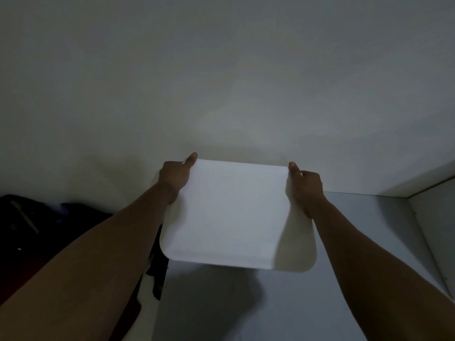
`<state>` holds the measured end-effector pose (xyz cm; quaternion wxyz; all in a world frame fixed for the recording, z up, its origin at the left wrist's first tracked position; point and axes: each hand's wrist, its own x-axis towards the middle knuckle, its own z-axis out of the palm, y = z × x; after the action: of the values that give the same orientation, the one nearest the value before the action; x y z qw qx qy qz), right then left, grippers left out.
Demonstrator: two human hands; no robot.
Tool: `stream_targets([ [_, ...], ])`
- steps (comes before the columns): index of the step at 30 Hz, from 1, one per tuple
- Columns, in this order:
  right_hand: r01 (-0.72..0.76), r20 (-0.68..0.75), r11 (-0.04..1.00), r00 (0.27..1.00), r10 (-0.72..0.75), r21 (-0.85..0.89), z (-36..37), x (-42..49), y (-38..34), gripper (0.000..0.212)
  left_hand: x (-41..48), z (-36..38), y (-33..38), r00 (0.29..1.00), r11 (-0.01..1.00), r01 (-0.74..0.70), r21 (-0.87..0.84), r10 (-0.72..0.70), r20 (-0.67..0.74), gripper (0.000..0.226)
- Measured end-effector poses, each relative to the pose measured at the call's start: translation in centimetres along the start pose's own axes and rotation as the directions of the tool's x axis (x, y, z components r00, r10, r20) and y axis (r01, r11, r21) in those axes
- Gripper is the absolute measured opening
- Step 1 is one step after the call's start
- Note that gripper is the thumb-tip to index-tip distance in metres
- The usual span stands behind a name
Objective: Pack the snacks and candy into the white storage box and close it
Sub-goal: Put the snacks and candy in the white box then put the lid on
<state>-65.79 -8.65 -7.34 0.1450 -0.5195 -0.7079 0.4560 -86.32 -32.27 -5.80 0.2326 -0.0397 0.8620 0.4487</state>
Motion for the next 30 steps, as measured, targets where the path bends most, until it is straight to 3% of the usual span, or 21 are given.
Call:
stream_targets([
  [4,0.036,-0.02,0.999,0.999,-0.037,-0.036,-0.2,-0.6,-0.2,0.057,-0.2,-0.2,-0.1,0.993,0.988,-0.111,0.11,0.114,-0.023,0.062],
  [7,0.059,-0.024,0.997,0.998,-0.06,-0.045,-0.3,-1.1,-0.4,0.056,-0.8,0.2,-0.3,0.96,0.918,-0.246,0.31,0.275,-0.051,0.056],
  [9,0.064,-0.024,0.996,0.998,-0.065,-0.055,-0.3,-1.2,-0.5,0.057,-1.8,0.8,-0.4,0.854,0.753,-0.439,0.491,0.52,-0.034,0.058],
  [11,0.064,-0.027,0.997,0.998,-0.065,-0.052,-0.2,-1.3,-0.3,0.058,-2.8,1.8,-0.7,0.636,0.421,-0.655,0.628,0.756,0.156,0.065],
  [12,0.065,-0.024,0.997,0.998,-0.066,-0.034,-0.2,-1.2,-0.2,0.059,-3.1,2.2,-0.8,0.568,0.298,-0.709,0.639,0.777,0.269,0.07],
  [13,0.06,-0.017,0.998,0.998,-0.06,-0.003,-0.2,-1.2,-0.1,0.059,-3.2,2.5,-0.8,0.556,0.243,-0.728,0.641,0.757,0.344,0.074],
  [15,-0.002,-0.001,0.996,1.0,0.002,0.087,-0.3,-1.1,-0.3,0.059,-3.0,2.5,-0.8,0.595,0.235,-0.703,0.671,0.712,0.373,0.078],
  [18,-0.087,0.042,0.991,0.996,0.083,0.1,-0.7,-0.7,-0.7,0.061,-2.8,2.5,-0.6,0.586,0.207,-0.682,0.701,0.728,0.355,0.08],
  [22,0.006,0.031,0.999,1.0,-0.007,0.042,-0.4,-0.3,-0.4,0.058,-2.8,2.5,-0.7,0.588,0.218,-0.687,0.693,0.727,0.354,0.082],
  [26,0.016,-0.048,0.997,0.999,-0.019,-0.075,-0.3,-1.4,-1.0,0.065,-3.7,2.3,-0.8,0.506,0.176,-0.725,0.666,0.791,0.342,0.076],
  [30,-0.001,-0.091,0.991,0.996,-0.012,-0.136,-0.3,-2.4,-1.7,0.064,-7.0,2.1,-4.5,0.529,0.172,-0.716,0.677,0.766,0.366,0.078],
])
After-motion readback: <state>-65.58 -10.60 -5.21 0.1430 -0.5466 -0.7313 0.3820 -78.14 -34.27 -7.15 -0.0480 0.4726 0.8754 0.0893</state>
